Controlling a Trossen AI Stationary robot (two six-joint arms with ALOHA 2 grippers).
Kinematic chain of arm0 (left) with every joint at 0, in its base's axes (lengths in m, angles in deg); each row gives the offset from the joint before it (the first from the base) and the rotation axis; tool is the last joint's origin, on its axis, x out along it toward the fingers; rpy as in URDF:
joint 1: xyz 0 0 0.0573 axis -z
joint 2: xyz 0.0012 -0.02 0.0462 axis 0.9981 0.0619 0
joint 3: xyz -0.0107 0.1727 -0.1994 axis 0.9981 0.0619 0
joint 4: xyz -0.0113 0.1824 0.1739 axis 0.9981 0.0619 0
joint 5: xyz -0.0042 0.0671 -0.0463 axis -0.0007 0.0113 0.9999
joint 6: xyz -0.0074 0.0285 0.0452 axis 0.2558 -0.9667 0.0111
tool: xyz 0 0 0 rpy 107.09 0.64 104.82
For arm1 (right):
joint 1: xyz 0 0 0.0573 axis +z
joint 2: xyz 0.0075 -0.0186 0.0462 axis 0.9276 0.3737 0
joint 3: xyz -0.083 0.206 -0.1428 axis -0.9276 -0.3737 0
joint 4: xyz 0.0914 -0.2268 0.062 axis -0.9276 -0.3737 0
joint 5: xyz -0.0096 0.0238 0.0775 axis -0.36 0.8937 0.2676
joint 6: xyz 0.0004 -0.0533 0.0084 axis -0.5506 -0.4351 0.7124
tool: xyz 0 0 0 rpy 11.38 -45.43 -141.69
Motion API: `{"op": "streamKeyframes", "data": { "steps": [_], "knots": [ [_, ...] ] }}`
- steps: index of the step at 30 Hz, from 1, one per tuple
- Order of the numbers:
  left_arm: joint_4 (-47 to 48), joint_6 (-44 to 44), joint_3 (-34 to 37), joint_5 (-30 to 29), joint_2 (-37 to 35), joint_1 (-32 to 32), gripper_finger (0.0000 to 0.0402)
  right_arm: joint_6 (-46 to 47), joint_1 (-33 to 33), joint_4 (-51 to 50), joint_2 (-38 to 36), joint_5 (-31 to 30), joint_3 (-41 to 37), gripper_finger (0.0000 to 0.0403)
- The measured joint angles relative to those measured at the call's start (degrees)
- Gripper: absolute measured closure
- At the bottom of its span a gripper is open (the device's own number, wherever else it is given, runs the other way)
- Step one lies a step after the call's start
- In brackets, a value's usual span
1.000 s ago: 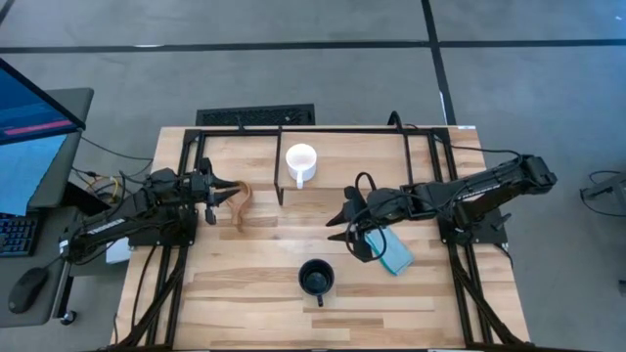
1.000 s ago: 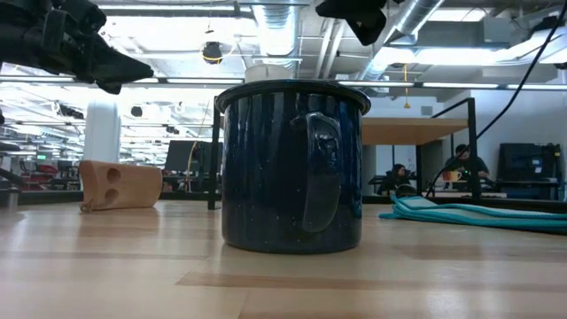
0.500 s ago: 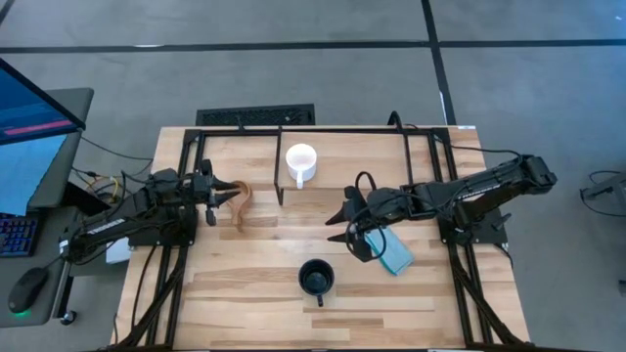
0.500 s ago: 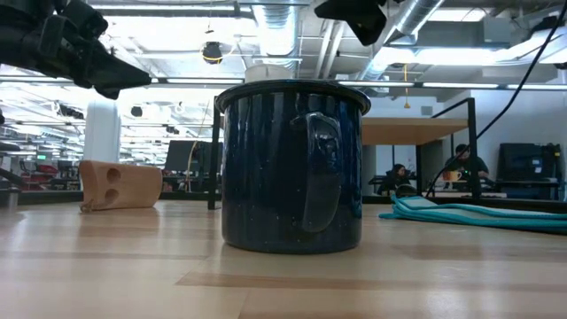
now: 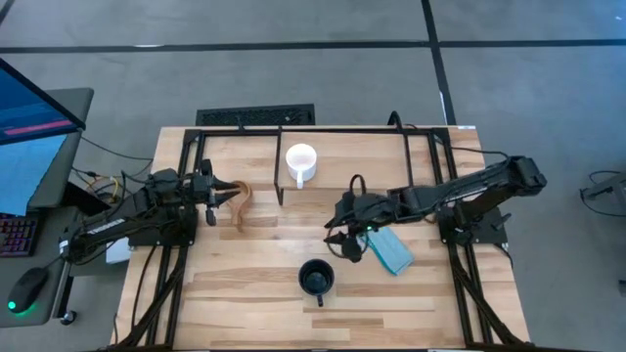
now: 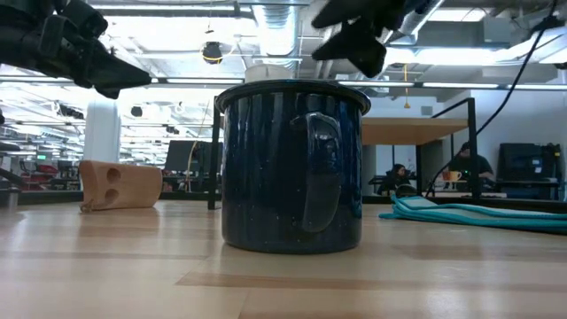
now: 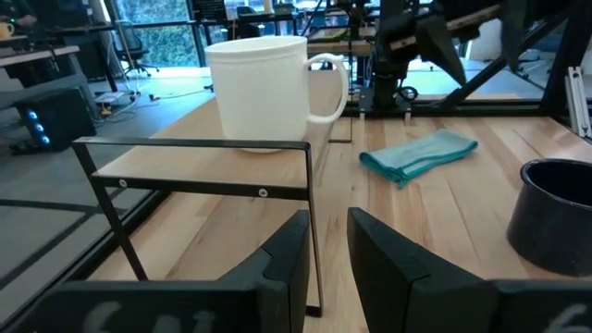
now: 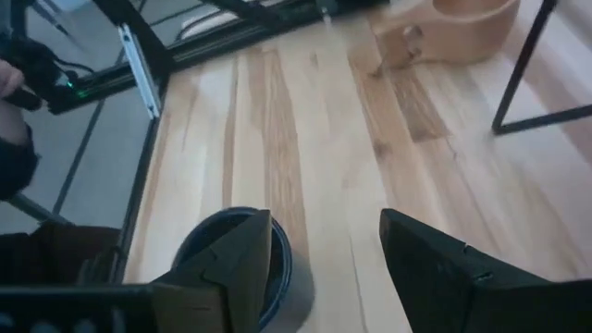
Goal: Stack small to large cups/mugs on shelf
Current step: Put the black mug on the shelf
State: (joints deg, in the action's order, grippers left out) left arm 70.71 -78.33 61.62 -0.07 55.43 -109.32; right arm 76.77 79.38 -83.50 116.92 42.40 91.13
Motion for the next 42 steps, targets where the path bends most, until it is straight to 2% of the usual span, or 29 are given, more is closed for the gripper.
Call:
{"op": "streamKeyframes", "data": {
  "steps": [5, 12, 25, 31, 42],
  "knots": [
    [0.02, 0.02, 0.0, 0.02, 0.0, 0.0, 0.0333, 1.65, 0.69, -2.91, 4.19, 0.09, 2.35, 0.019],
    [0.17, 0.04, 0.0, 0.02, 0.0, 0.0, 0.0333, 6.05, 3.44, -12.41, 9.61, 3.04, 8.9, 0.02],
    [1.07, 2.56, 0.0, 0.15, 0.0, 0.0, 0.0333, 7.24, 4.98, -23.65, 18.5, 0.85, 19.6, 0.0201],
    [1.31, 2.58, 0.0, 0.15, 0.0, 0.02, 0.0333, 6.94, 5.11, -23.54, 21.27, -0.09, 21.18, 0.0201],
    [1.6, 2.58, 0.0, 0.11, 0.0, 0.0, 0.0333, 6.53, 5.08, -23.59, 21.3, -0.17, 21.42, 0.0201]
  ]
}}
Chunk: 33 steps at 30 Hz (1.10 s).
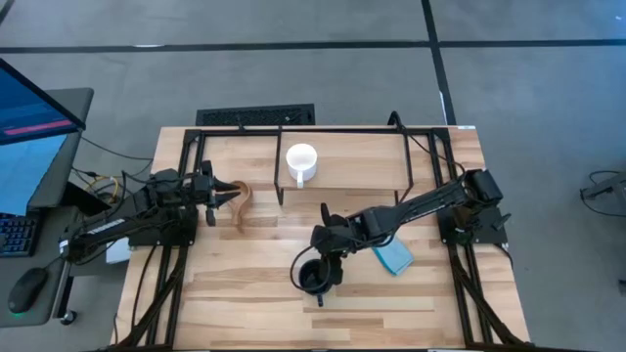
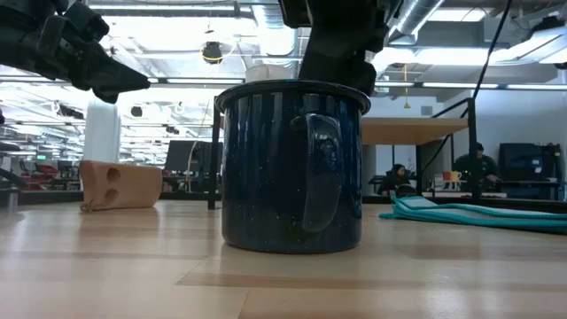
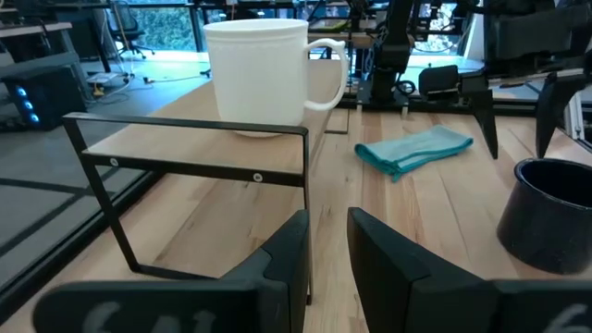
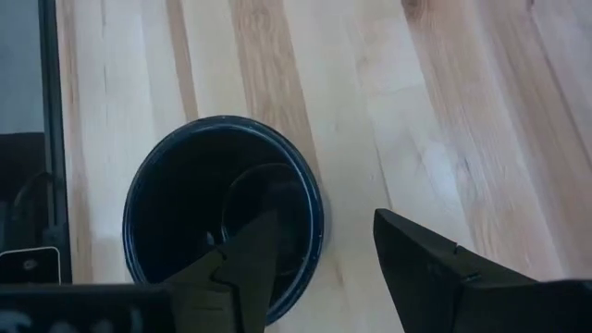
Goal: Stack small to large cups/mugs on shelf
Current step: Put the black mug on the shelf
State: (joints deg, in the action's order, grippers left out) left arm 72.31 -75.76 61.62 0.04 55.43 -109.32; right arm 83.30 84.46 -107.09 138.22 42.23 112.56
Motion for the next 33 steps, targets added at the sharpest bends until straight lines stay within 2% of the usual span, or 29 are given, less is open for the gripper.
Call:
{"op": "streamKeyframes", "data": {
  "steps": [7, 17, 21, 28, 33],
  "knots": [
    [-0.01, -0.01, 0.0, -0.02, 0.0, 0.01, 0.0333, 1.31, -0.02, 0.02, 3.71, 0.2, 0.02, 0.0201],
    [0.0, -0.02, 0.0, -0.02, 0.0, 0.01, 0.0333, 1.98, 0.0, -0.64, 5.12, 0.24, -0.02, 0.0208],
    [0.0, -0.02, 0.0, 0.0, 0.0, 0.0, 0.0333, 2.58, -0.05, -0.99, 5.28, 1.28, -0.08, 0.0248],
    [0.0, -0.02, 0.0, 0.0, 0.0, 0.0, 0.0333, 2.83, -0.81, -1.2, 5.24, 3.79, -0.06, 0.0372],
    [0.04, -0.02, 0.0, 0.02, 0.0, 0.0, 0.0333, 3.55, -1.21, -1.22, 5.2, 4.17, -0.02, 0.0373]
  ]
}}
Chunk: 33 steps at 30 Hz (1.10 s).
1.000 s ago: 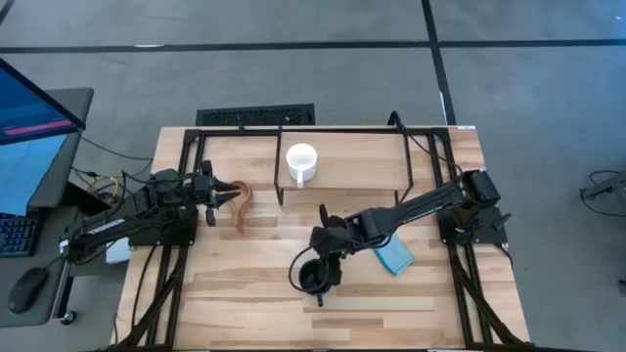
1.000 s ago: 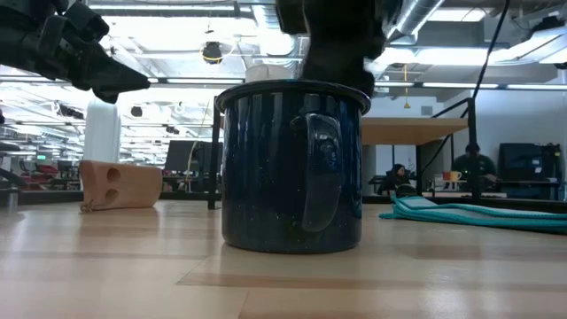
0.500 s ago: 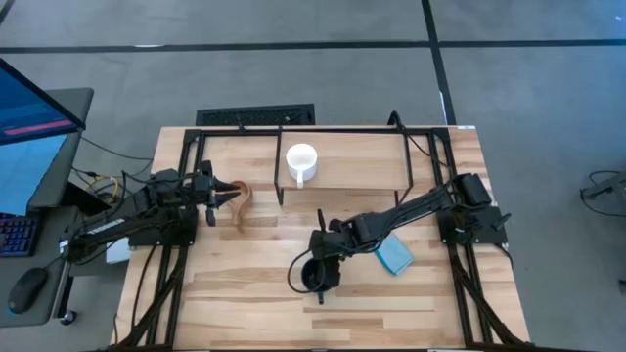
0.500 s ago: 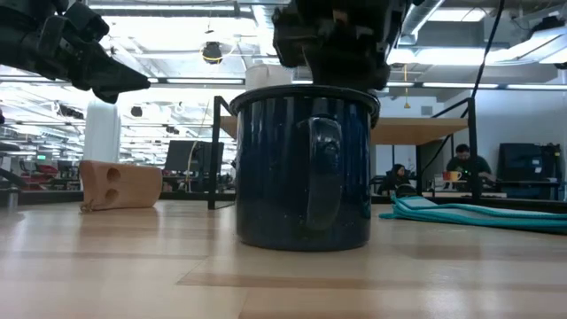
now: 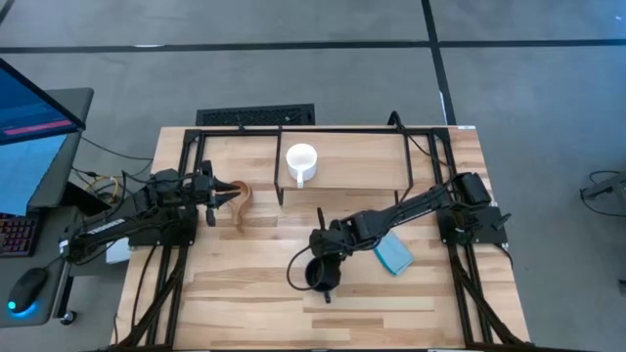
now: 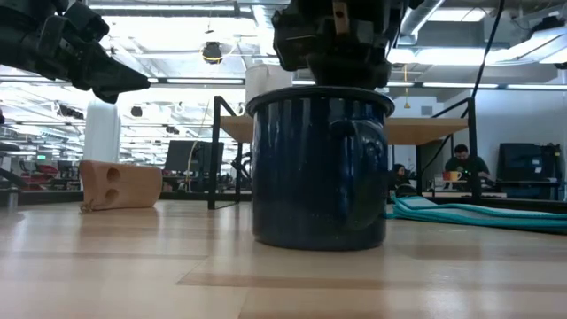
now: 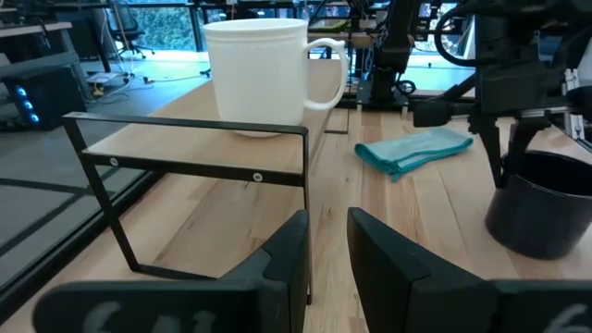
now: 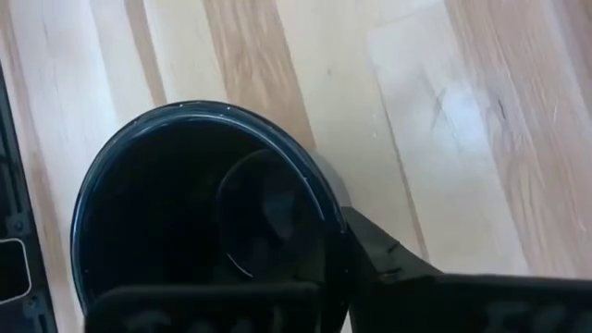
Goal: Stack small to large cups/mugs on shelf
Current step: Put the black mug on the shelf
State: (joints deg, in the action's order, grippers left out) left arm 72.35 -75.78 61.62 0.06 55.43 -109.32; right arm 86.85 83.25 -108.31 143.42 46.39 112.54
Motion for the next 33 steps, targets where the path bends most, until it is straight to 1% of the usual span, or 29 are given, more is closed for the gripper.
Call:
{"op": "streamKeyframes", "data": {
  "steps": [8, 13, 22, 29, 33],
  "knots": [
    [0.06, 0.0, 0.0, 0.0, 0.0, 0.01, 0.0333, 1.32, -1.27, -0.14, -0.26, 0.2, -0.06, 0.0374],
    [0.11, 0.0, 0.0, 0.0, 0.0, 0.0, 0.0333, 1.72, -1.59, -3.78, -0.33, 0.31, 3.41, 0.0374],
    [0.33, 0.0, 0.0, -0.02, 0.0, 0.01, 0.0333, -1.27, -1.68, -18.58, -0.42, -0.1, 14.53, 0.0374],
    [0.33, 0.0, 0.0, -0.04, 0.0, 0.0, 0.0333, -4.28, -3.18, -31.16, -0.42, -5.57, 23.56, 0.0374],
    [0.35, 0.0, 0.0, 0.0, 0.0, 0.0, 0.0333, -5.68, -5.08, -38.01, -0.44, -8.47, 28.9, 0.0374]
  ]
}}
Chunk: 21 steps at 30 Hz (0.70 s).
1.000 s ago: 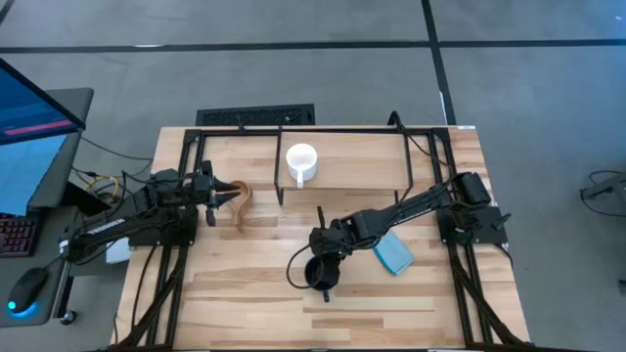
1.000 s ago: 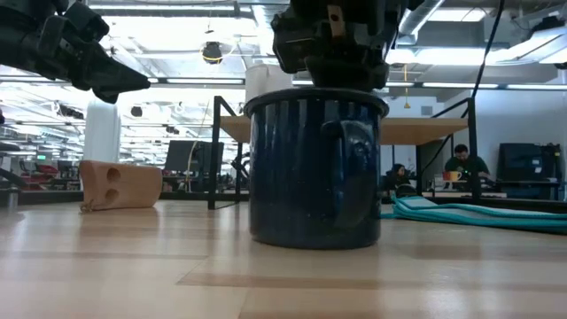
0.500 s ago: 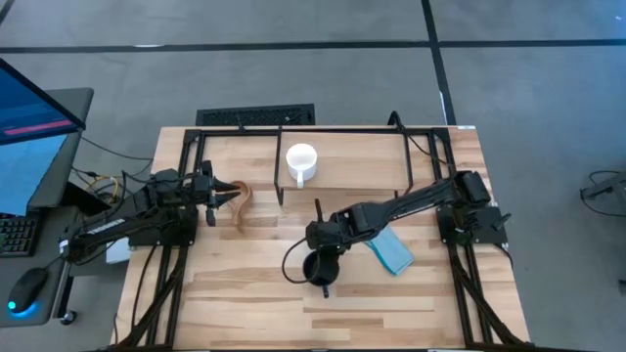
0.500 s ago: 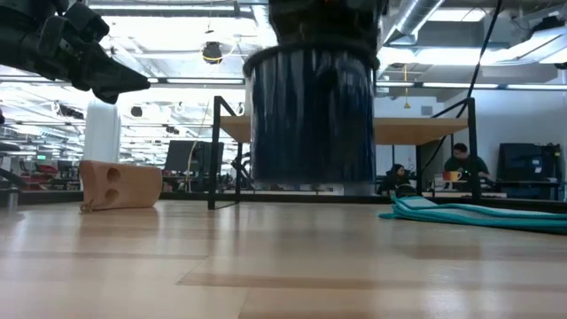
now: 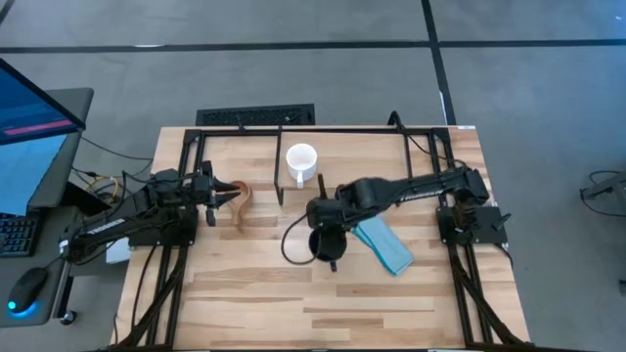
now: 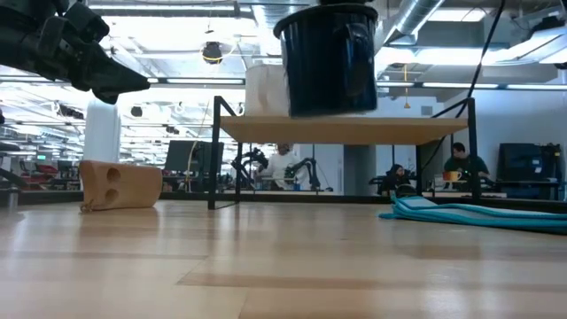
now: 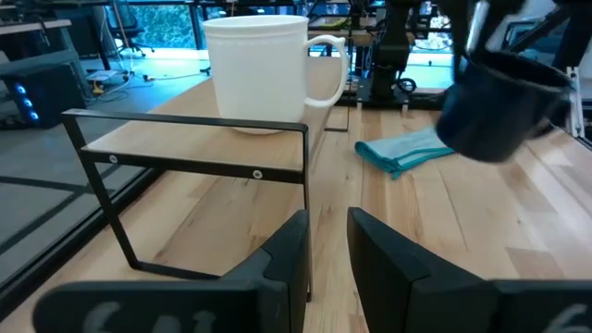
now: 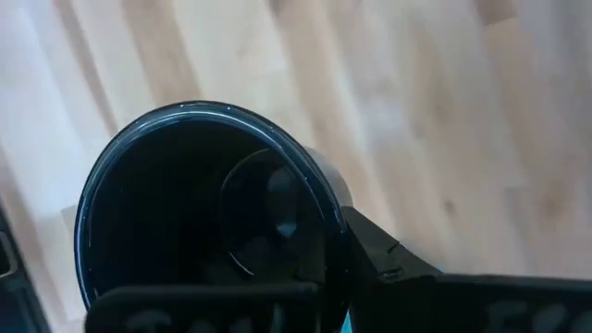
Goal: Stack small to large cups/mugs on shelf
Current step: Put the black mug on the shelf
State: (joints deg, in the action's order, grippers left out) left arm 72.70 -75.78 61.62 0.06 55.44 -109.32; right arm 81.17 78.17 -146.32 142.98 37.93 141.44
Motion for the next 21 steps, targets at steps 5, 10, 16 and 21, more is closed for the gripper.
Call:
{"op": "streamKeyframes", "data": {
  "steps": [5, 10, 16, 21],
  "knots": [
    [0.0, 0.04, 0.0, 0.24, 0.01, 0.02, 0.0333, -3.3, -3.45, -5.29, 0.0, -0.38, 6.44, 0.0374],
    [0.0, 0.11, 0.0, 0.28, 0.02, 0.0, 0.0333, -6.36, -7.0, -10.81, 0.0, -0.33, 12.61, 0.0374],
    [0.02, 0.22, 0.0, 0.3, 0.0, 0.01, 0.0333, -9.05, -11.86, -16.8, -0.04, -0.3, 19.01, 0.0374],
    [0.02, 0.22, 0.0, 0.35, 0.02, 0.02, 0.0333, -12.28, -17.28, -17.72, -0.11, 0.3, 22.11, 0.0374]
  ]
}}
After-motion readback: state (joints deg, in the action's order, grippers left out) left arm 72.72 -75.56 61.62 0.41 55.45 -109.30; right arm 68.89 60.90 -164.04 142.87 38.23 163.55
